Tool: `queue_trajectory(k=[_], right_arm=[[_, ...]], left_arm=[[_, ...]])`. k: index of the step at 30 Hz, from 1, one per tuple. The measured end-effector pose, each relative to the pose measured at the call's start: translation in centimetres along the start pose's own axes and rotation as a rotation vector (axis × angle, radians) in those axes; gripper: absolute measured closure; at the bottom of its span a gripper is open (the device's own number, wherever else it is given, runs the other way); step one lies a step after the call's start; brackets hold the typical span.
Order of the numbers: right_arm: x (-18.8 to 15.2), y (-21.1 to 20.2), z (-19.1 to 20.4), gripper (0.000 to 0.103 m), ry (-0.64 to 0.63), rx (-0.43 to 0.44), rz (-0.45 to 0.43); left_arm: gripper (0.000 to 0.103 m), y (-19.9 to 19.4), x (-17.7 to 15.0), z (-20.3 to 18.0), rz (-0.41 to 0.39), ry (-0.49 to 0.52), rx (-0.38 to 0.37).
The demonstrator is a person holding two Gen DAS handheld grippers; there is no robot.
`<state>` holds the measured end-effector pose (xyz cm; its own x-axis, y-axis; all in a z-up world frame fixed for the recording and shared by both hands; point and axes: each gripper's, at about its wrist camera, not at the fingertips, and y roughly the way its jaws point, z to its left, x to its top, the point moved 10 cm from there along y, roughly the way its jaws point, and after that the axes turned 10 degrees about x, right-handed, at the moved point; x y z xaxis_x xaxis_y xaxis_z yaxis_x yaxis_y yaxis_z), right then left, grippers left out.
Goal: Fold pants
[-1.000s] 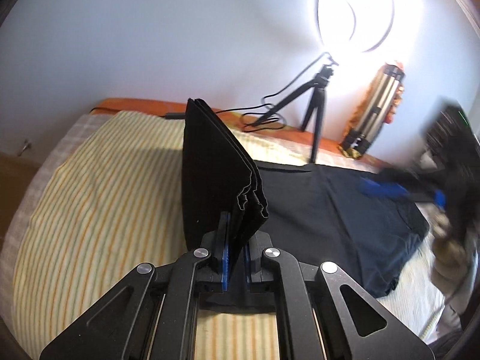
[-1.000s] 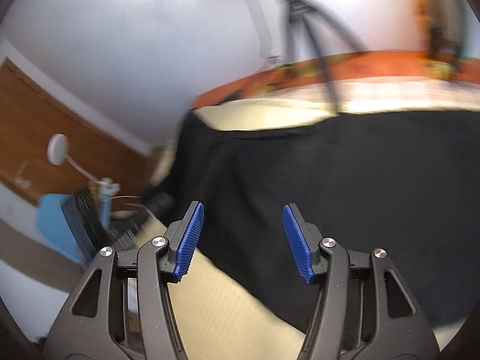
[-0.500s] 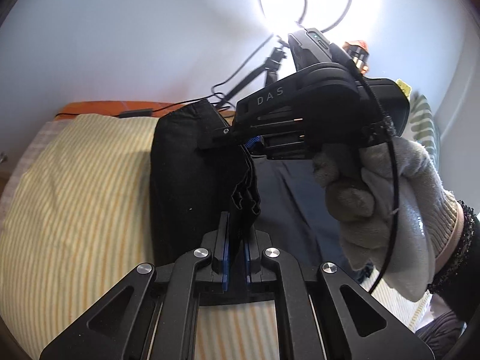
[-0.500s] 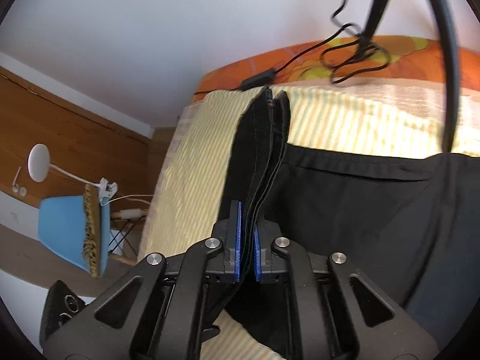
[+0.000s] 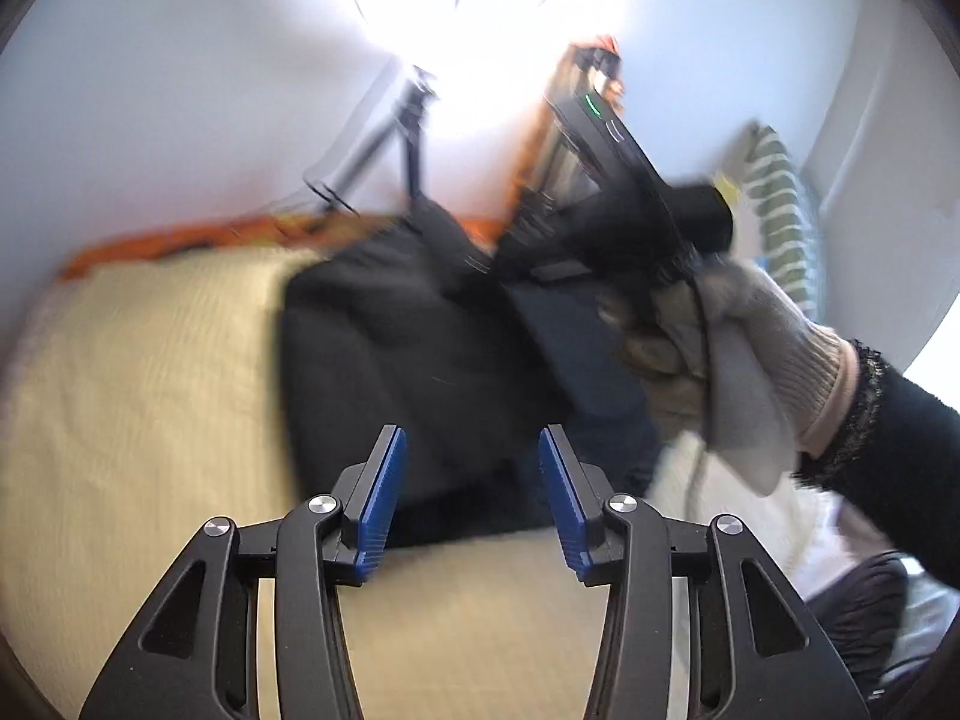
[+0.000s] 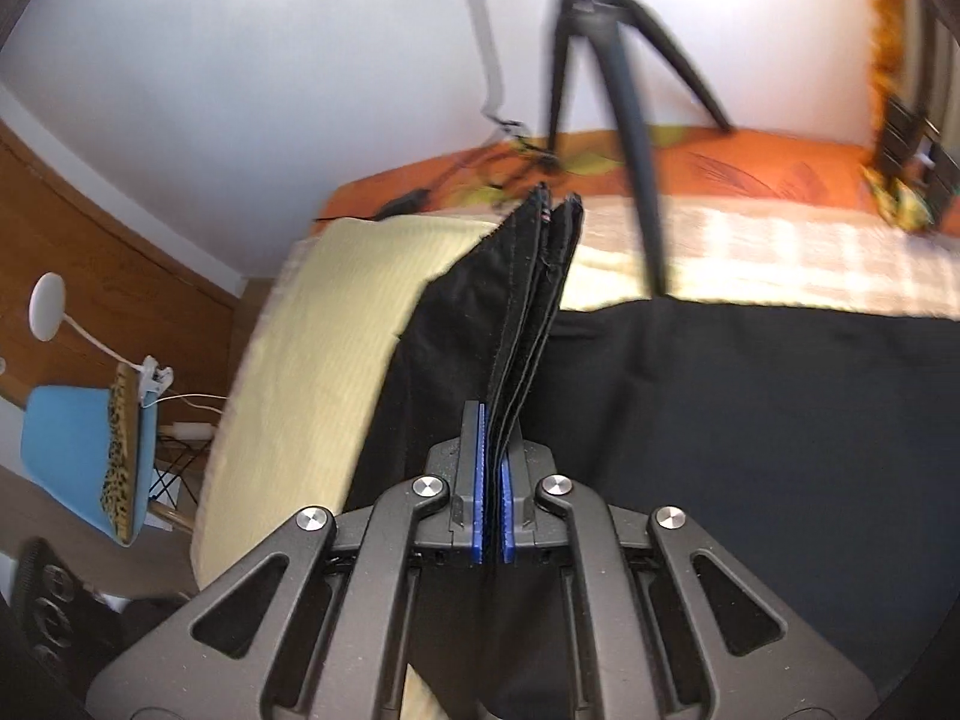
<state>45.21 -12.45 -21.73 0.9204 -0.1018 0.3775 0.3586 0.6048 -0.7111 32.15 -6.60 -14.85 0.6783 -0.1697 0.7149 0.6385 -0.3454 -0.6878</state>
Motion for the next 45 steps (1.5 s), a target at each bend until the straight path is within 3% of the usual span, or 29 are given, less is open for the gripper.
queue_trajectory(k=[3,6,9,22,33,37,40,45], right_arm=[[-0.5,-0.9,-2.6,0.098,0.033,-0.020,-0.001],[-1.0,-1.9,-3.8,0.098,0.058,-0.021,-0.011],[-1.3,-4.0,-5.3,0.098,0.073,-0.030,-0.031],[-2.9,-15.2,-13.6,0.098,0.205,-0.069,-0.131],[-4.1,-21.4,-20.8,0.098,0.269,-0.216,-0.167],[-4.5,-21.6,-22.1,0.098,0.312,-0.141,-0.186],[-5.6,-21.1,-22.8,0.098,0.309,-0.161,-0.172],[-7.9,-19.8,-23.5,0.097,0.348,-0.074,-0.132]], left_arm=[[0.058,1.8,0.3,3.7,0.020,-0.011,0.138],[0.058,4.6,0.6,6.4,0.074,-0.056,0.194],[0.058,6.5,0.7,6.1,0.094,-0.031,0.223],[0.058,7.8,2.4,-3.2,0.035,0.159,0.159],[0.058,11.4,2.1,-8.4,0.067,0.249,0.113],[0.058,13.4,0.9,-9.8,0.104,0.300,0.115],[0.058,14.3,-0.1,-9.7,0.136,0.271,0.110],[0.058,14.4,-1.0,-9.1,0.148,0.259,0.111]])
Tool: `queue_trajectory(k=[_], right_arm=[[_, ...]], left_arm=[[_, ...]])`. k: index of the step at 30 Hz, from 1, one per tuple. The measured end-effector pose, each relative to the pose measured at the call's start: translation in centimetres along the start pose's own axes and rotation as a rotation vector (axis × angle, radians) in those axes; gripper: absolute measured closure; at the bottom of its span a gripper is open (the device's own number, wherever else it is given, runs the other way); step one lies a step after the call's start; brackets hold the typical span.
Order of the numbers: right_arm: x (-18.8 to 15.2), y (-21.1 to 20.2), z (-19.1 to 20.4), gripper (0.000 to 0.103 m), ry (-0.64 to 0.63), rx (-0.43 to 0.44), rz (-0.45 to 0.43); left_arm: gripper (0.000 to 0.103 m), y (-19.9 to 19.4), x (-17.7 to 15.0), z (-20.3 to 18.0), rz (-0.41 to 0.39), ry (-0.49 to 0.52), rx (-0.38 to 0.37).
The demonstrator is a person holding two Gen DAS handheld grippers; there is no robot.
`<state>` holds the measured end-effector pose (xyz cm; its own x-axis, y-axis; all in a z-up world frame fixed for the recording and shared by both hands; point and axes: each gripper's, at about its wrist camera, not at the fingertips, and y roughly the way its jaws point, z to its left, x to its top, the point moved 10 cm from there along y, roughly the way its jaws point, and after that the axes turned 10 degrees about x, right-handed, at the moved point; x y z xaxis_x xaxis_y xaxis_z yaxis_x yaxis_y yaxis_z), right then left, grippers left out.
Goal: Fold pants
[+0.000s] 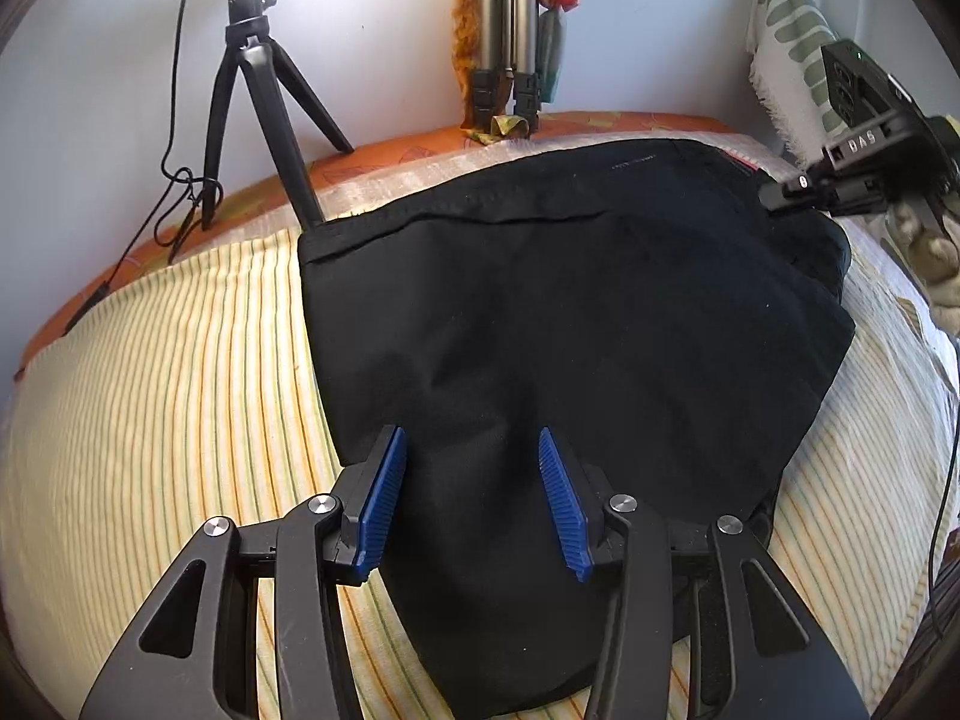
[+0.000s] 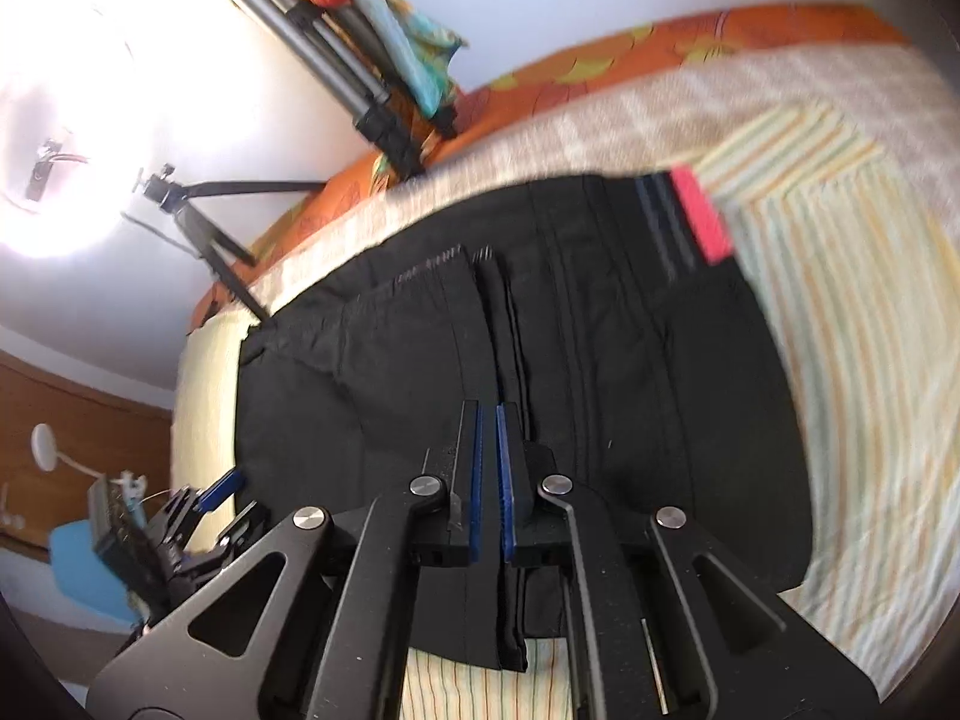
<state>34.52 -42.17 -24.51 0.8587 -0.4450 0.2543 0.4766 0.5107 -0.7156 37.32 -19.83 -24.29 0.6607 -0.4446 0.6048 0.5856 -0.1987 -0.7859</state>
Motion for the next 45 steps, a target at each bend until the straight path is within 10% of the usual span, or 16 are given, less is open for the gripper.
queue_trajectory(k=[5,28,33,37,45], right_arm=[[-1.3,0.3,-1.7,0.075,0.026,0.010,0.024],[-2.8,2.5,-0.3,0.063,0.006,0.131,0.114],[-3.4,2.5,2.1,0.074,-0.066,0.169,0.110],[-4.3,4.0,1.3,0.093,-0.134,-0.023,0.095],[-3.1,1.6,4.8,0.099,-0.294,-0.158,-0.008]], left_arm=[[0.058,0.5,0.2,-0.1,0.004,-0.010,-0.004],[0.058,1.1,0.1,-0.2,-0.007,-0.013,0.001],[0.058,1.1,0.0,-0.3,-0.005,-0.007,-0.003],[0.058,1.1,0.1,-0.3,-0.001,-0.014,-0.006],[0.058,-1.5,0.7,2.8,-0.035,-0.072,0.017]])
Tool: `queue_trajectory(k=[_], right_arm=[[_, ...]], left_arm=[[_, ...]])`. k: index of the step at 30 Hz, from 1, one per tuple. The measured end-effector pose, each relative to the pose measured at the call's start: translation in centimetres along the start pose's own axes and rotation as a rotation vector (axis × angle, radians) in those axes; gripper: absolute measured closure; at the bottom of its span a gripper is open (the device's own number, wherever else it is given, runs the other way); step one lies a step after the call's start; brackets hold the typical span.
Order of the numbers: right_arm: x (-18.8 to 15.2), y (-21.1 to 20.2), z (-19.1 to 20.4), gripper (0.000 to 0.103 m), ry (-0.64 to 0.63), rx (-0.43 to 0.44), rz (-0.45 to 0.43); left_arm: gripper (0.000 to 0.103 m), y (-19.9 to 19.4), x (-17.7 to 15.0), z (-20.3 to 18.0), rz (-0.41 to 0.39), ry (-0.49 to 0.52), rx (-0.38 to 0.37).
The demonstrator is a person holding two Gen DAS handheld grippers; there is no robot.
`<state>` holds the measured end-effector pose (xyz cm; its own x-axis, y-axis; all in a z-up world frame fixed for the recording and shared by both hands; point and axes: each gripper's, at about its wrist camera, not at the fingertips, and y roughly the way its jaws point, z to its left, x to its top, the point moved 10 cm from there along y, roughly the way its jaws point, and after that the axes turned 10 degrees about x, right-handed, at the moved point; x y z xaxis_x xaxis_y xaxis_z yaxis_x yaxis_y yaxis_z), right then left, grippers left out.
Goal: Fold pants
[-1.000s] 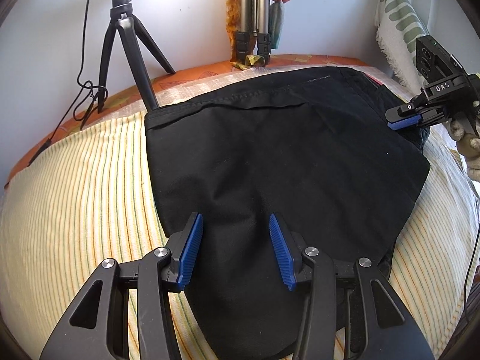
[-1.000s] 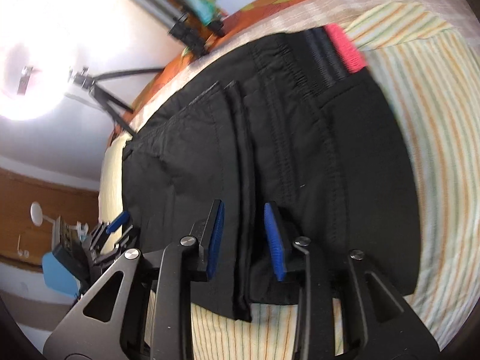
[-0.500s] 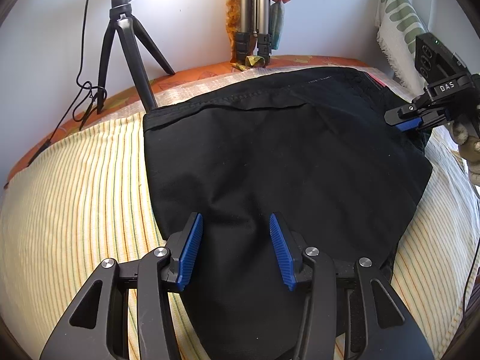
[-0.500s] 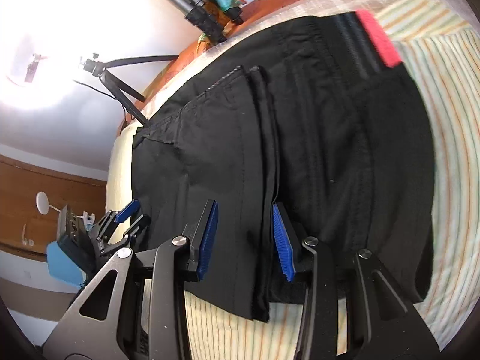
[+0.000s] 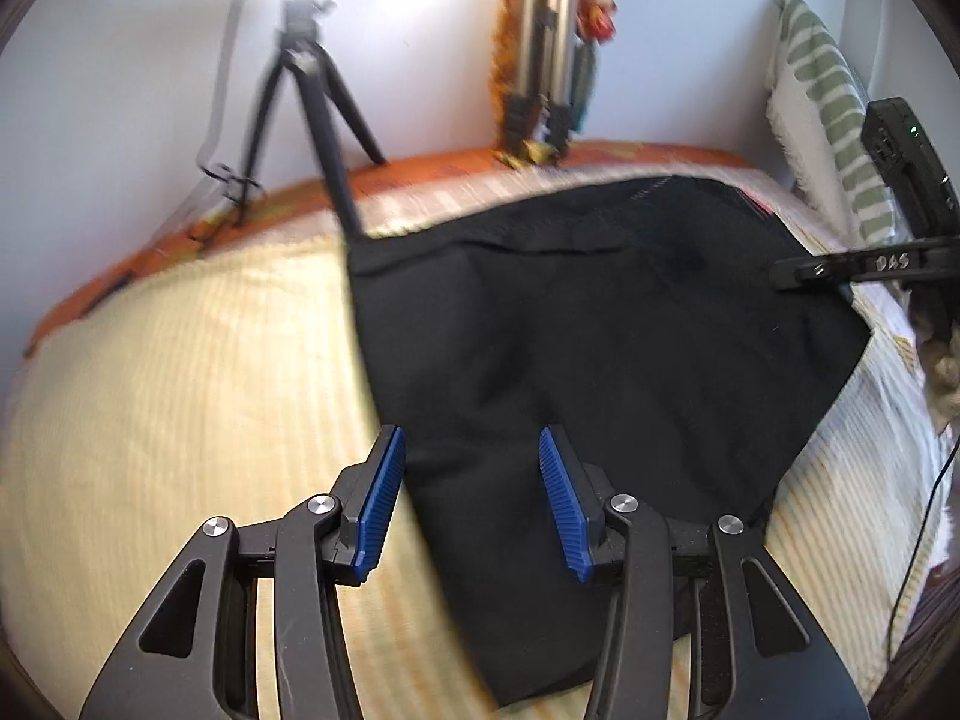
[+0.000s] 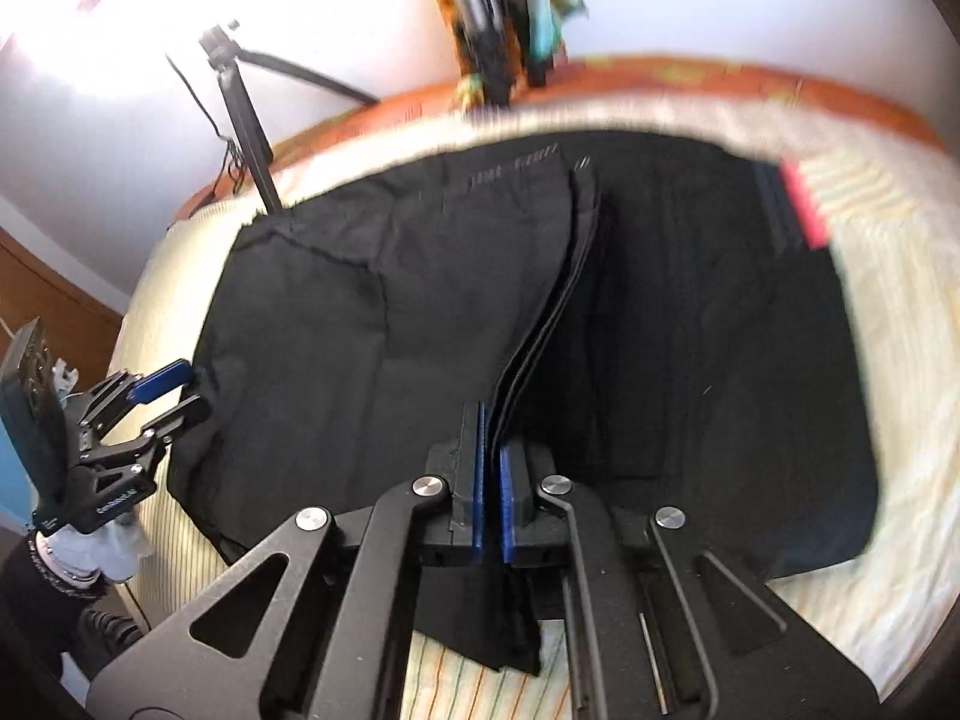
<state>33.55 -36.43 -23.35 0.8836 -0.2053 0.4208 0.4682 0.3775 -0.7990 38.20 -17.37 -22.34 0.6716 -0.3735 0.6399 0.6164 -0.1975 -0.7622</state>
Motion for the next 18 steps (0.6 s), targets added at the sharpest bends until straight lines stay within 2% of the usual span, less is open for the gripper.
queue_trajectory(k=[4,7,13,15,18], right_arm=[[1.1,-2.4,-1.2,0.099,-0.031,-0.081,-0.030],[1.3,-3.8,-3.0,0.099,-0.002,-0.119,-0.045],[0.7,-4.5,-6.5,0.099,0.037,-0.186,-0.040],[0.6,-4.7,-7.4,0.099,0.057,-0.176,-0.043],[0.3,-4.4,-8.5,0.099,0.079,-0.208,-0.037]], left_arm=[[0.058,-1.0,0.4,1.4,-0.021,-0.008,0.020],[0.058,-1.0,0.6,1.2,-0.027,-0.003,0.011],[0.058,-1.0,1.0,-2.1,-0.054,0.055,-0.022],[0.058,-0.8,1.1,-3.5,-0.071,0.104,-0.018],[0.058,0.4,0.6,-5.0,-0.047,0.159,-0.020]])
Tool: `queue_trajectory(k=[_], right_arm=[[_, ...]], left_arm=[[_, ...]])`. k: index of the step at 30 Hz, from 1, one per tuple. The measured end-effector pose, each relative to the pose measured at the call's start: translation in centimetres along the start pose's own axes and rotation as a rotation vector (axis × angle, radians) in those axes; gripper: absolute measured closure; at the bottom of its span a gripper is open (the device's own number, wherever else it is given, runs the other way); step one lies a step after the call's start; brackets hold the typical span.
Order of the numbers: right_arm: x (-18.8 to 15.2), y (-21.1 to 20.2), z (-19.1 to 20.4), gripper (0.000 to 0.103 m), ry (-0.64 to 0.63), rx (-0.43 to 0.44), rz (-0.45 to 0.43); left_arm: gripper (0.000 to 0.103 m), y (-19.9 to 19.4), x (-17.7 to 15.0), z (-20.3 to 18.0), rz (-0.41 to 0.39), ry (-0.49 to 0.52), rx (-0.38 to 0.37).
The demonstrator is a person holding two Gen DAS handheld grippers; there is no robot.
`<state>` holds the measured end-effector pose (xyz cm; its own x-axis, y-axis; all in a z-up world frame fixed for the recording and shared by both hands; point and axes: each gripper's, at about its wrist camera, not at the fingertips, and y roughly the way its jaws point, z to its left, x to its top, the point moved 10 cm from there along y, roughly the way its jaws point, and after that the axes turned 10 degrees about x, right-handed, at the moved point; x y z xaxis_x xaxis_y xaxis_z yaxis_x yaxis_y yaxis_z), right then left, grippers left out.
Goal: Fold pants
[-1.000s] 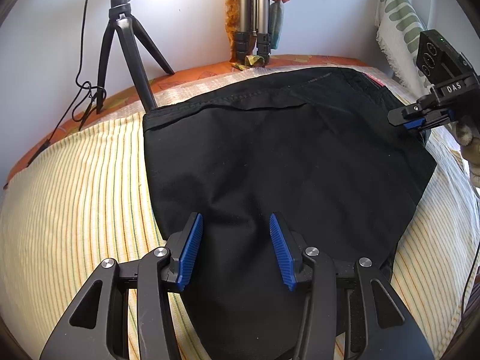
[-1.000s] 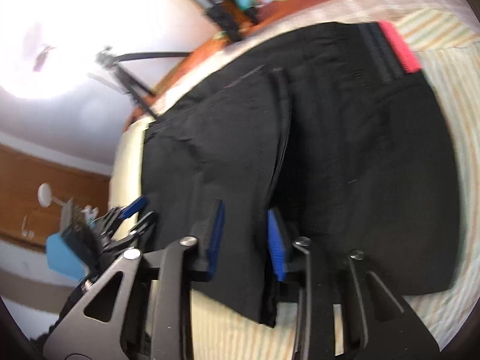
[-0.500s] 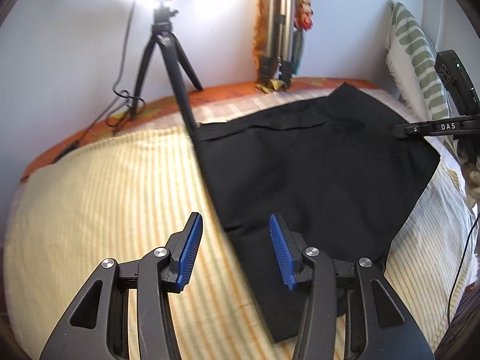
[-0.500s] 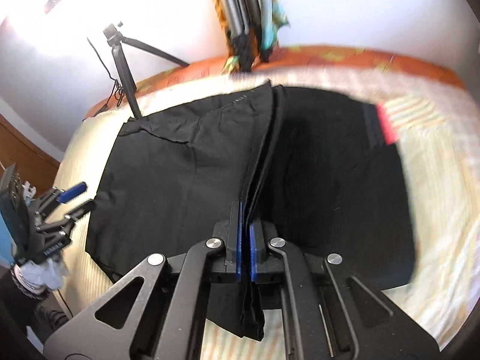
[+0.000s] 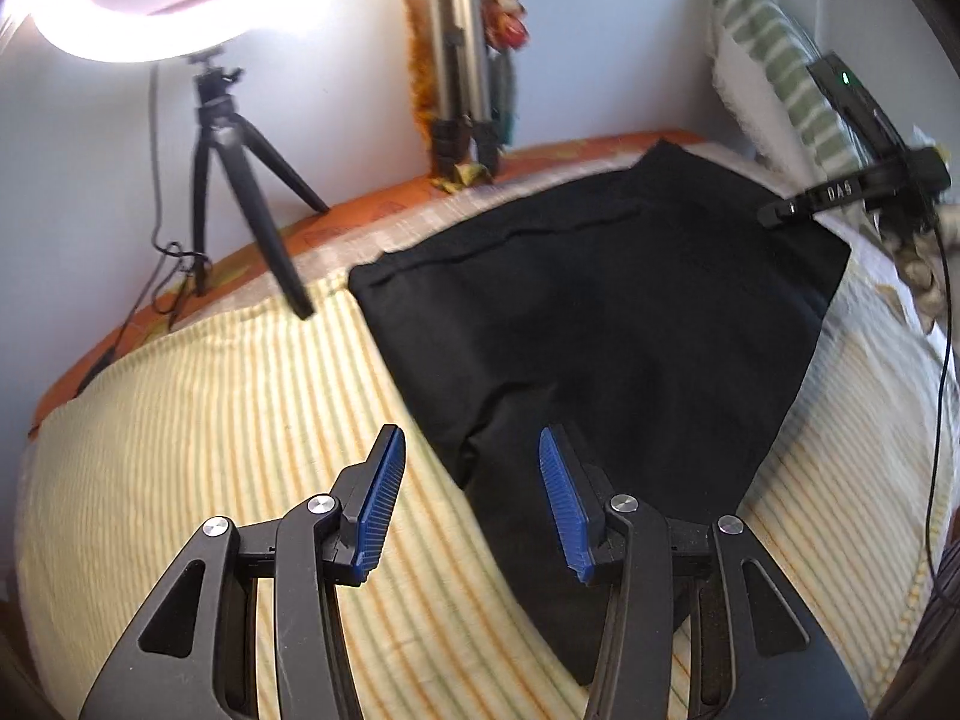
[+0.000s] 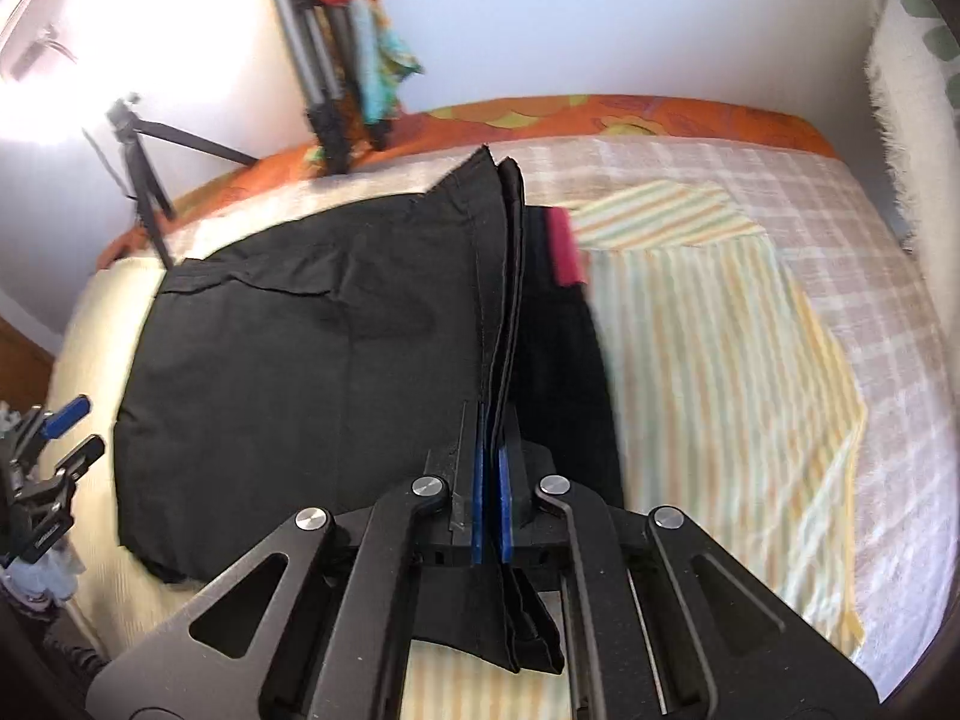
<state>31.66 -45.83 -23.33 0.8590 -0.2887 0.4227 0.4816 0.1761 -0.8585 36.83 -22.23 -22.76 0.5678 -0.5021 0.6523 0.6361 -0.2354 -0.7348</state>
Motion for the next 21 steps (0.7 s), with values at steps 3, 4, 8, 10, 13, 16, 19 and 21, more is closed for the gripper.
queue_trajectory(k=[3,4,8,10,13,16,19,21], right_arm=[[-0.3,0.4,-0.5,0.099,0.022,0.003,0.003],[-0.5,0.4,-0.7,0.099,0.026,-0.002,0.005],[-0.8,0.8,-0.8,0.099,0.014,-0.032,0.034],[-0.3,-0.3,-0.6,0.095,0.014,-0.055,0.019],[1.3,-2.9,1.0,0.090,-0.075,-0.152,-0.060],[2.7,-4.7,5.3,0.090,-0.157,-0.114,-0.115],[3.5,-3.7,11.4,0.090,-0.247,0.016,-0.087],[3.5,-1.8,15.4,0.090,-0.283,0.116,-0.038]], left_arm=[[0.057,1.4,-1.0,-0.8,0.039,0.038,0.009],[0.056,1.8,-1.5,-0.7,0.052,0.044,0.013],[0.055,1.9,-2.4,0.1,0.070,-0.006,-0.001],[0.056,1.1,-2.5,0.5,0.059,-0.015,0.006],[0.057,-0.6,-3.0,0.2,0.047,-0.023,-0.034],[0.057,-1.1,-4.1,-1.1,0.061,0.009,-0.068],[0.057,-0.6,-5.0,-1.6,0.080,0.022,-0.072],[0.057,-0.4,-5.1,-1.2,0.096,-0.019,-0.091]])
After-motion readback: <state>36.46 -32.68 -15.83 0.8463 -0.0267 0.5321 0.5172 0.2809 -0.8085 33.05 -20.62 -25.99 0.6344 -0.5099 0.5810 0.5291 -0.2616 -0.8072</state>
